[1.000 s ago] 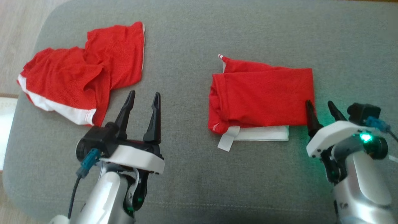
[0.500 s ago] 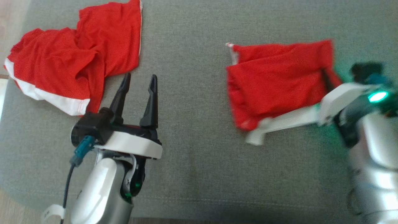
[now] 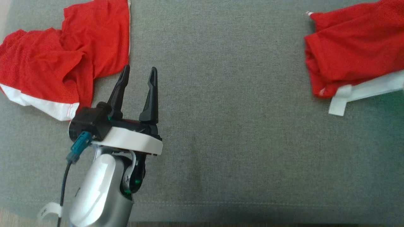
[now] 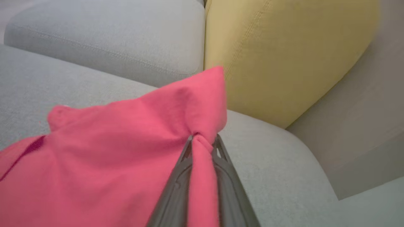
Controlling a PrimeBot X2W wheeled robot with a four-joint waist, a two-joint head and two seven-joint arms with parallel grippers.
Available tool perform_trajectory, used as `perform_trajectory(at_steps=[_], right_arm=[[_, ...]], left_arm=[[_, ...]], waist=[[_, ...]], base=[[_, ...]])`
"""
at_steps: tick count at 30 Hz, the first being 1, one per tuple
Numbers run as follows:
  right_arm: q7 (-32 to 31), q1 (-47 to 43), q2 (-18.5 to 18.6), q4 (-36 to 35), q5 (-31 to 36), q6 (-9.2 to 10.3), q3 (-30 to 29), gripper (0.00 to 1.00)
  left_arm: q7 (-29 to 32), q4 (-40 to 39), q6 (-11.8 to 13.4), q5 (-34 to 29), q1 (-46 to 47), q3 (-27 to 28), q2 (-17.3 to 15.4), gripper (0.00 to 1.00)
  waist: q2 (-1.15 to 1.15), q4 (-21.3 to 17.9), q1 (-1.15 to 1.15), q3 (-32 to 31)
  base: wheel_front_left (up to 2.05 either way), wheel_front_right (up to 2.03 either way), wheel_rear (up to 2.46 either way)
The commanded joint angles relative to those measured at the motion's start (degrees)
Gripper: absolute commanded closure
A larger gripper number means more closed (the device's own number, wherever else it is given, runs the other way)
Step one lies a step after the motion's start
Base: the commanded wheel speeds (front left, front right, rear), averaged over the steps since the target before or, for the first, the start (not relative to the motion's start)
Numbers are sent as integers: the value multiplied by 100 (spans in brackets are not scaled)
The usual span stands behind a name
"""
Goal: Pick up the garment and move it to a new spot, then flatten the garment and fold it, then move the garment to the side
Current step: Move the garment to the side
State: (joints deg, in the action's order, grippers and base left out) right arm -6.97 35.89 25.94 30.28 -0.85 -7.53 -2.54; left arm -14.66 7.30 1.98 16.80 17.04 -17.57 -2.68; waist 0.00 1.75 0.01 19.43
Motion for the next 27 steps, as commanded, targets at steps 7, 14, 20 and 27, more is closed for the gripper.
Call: perform_trajectory(at_steps=[7, 14, 20, 27], right_arm=[[138, 57, 271, -199, -6, 4, -181, 100], [184, 0, 273, -207, 23, 4, -321, 100], [174, -15, 206, -145, 109, 4, -379, 100], [165, 13, 46, -199, -8, 4, -454, 0]], left_arm=[[-34, -215, -29, -23, 106, 249, -20, 0], [-34, -197, -55, -71, 43, 286, -20, 0], [-34, -171, -64, -93, -24, 297, -20, 0], [-34, -156, -58, -89, -69, 293, -20, 0]], waist=[[0, -42, -1, -39], [0, -73, -1, -68], [0, -107, -1, -132], [0, -134, -1, -204]], base=[[0, 0, 0], [0, 0, 0], [0, 0, 0], [0, 0, 0]])
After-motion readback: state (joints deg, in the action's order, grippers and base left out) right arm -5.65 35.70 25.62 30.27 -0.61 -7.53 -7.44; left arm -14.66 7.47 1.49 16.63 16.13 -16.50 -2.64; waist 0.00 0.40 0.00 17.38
